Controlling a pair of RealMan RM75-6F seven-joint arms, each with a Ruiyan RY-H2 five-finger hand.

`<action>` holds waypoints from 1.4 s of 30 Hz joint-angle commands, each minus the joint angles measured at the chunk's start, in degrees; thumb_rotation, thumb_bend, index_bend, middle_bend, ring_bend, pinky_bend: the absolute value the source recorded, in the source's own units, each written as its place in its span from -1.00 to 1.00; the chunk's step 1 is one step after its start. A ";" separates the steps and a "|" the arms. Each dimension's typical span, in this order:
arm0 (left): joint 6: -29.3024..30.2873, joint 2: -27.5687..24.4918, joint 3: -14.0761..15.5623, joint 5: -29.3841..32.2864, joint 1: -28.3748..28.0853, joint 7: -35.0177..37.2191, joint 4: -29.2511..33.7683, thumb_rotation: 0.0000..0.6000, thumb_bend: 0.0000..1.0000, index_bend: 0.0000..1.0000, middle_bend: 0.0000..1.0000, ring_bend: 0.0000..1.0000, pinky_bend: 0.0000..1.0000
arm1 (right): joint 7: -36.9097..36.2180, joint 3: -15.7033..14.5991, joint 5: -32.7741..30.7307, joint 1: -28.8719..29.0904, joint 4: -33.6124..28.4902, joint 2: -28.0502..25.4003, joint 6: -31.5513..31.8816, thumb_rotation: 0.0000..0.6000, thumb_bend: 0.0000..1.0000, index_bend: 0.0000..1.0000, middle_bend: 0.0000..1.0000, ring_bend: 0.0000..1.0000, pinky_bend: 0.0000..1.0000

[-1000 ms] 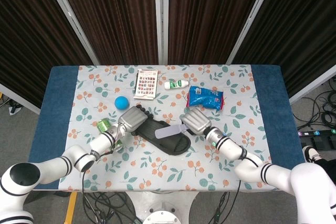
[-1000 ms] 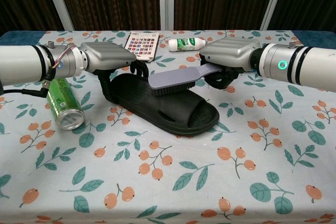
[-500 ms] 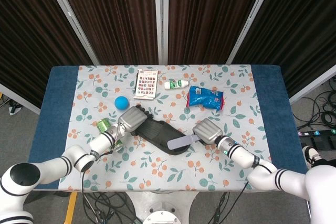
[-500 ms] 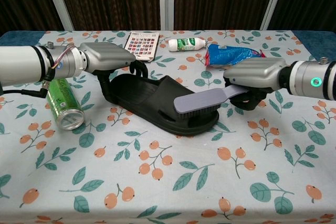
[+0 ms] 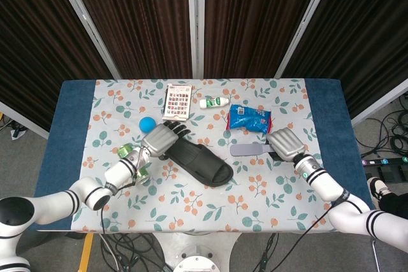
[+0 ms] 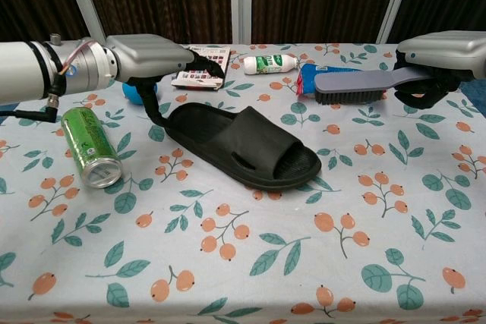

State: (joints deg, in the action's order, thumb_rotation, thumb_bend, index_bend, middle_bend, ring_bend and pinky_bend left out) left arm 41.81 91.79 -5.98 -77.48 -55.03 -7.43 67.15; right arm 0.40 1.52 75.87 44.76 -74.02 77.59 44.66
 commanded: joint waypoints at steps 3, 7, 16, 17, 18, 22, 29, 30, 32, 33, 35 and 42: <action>8.01 -7.20 -1.47 1.88 4.81 -2.22 8.53 1.00 -0.60 -0.67 -0.56 -0.74 -0.59 | 6.84 1.52 -5.33 0.51 5.18 5.87 -2.80 1.00 -0.08 1.00 1.00 1.00 1.00; 12.32 -11.29 -1.71 2.92 8.14 -2.33 12.83 1.00 -0.62 -0.67 -0.56 -0.74 -0.59 | 10.22 1.88 -7.54 0.98 7.74 9.06 -3.76 1.00 -0.20 1.00 0.95 0.95 1.00; 16.83 -15.07 -1.08 2.87 12.54 -0.86 16.34 1.00 -0.64 -0.67 -0.56 -0.74 -0.59 | 17.04 2.65 -13.92 0.94 7.53 11.47 -4.81 1.00 -0.74 -0.40 -0.12 -0.20 0.20; 17.04 -15.33 -0.96 2.82 12.90 -0.72 16.48 1.00 -0.64 -0.67 -0.56 -0.74 -0.59 | 17.56 2.73 -14.53 0.86 6.72 10.99 -4.75 1.00 -0.82 -0.63 -0.29 -0.39 0.02; 17.13 -15.57 -0.90 2.88 13.15 -0.63 16.62 1.00 -0.64 -0.67 -0.56 -0.74 -0.59 | 17.87 2.78 -14.95 0.77 5.99 10.55 -4.66 1.00 -0.85 -0.75 -0.37 -0.49 -0.08; 17.42 -18.29 -0.91 4.46 14.63 -0.95 19.17 1.00 -0.66 -0.68 -0.56 -0.74 -0.59 | 18.46 2.85 -15.73 -0.01 1.47 7.53 -3.53 1.00 -0.88 -1.00 -0.67 -0.83 -0.54; 21.82 -25.20 0.75 5.41 20.71 1.13 23.63 1.00 -0.67 -0.68 -0.56 -0.74 -0.59 | 12.08 3.66 -10.08 -5.45 -9.96 -4.31 5.41 1.00 -0.84 -1.00 -0.78 -0.92 -0.62; 22.76 -25.95 1.24 5.50 21.92 1.42 23.79 1.00 -0.67 -0.67 -0.56 -0.74 -0.59 | 10.56 3.48 -8.75 -6.53 -11.32 -6.21 6.74 1.00 -0.81 -1.00 -0.77 -0.91 -0.62; 24.99 -27.10 2.32 5.39 24.53 1.91 23.76 1.00 -0.67 -0.68 -0.56 -0.74 -0.59 | 6.97 2.85 -5.97 -9.22 -13.81 -10.43 9.83 1.00 -0.70 -1.00 -0.72 -0.91 -0.62; 26.96 -27.46 3.04 5.72 26.65 2.26 23.29 1.00 -0.67 -0.68 -0.56 -0.74 -0.59 | 5.27 2.39 -4.39 -10.99 -14.71 -12.40 12.16 1.00 -0.67 -1.00 -0.70 -0.91 -0.62; 29.73 -27.49 3.77 6.11 29.44 2.81 22.68 1.00 -0.67 -0.68 -0.56 -0.74 -0.59 | 3.48 1.51 -2.35 -13.99 -15.30 -14.62 16.30 1.00 -0.63 -1.00 -0.68 -0.90 -0.62; 42.87 -25.66 6.06 5.99 40.48 2.14 22.73 1.00 -0.68 -0.68 -0.56 -0.74 -0.60 | 0.35 -1.79 0.80 -26.18 -15.62 -16.93 31.37 1.00 -0.61 -1.00 -0.74 -0.89 -0.63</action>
State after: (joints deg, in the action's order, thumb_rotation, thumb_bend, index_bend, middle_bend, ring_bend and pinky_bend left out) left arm 79.67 65.17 -1.33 -71.33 -18.89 -4.49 89.65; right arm 3.01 1.58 74.53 23.80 -88.68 62.13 70.38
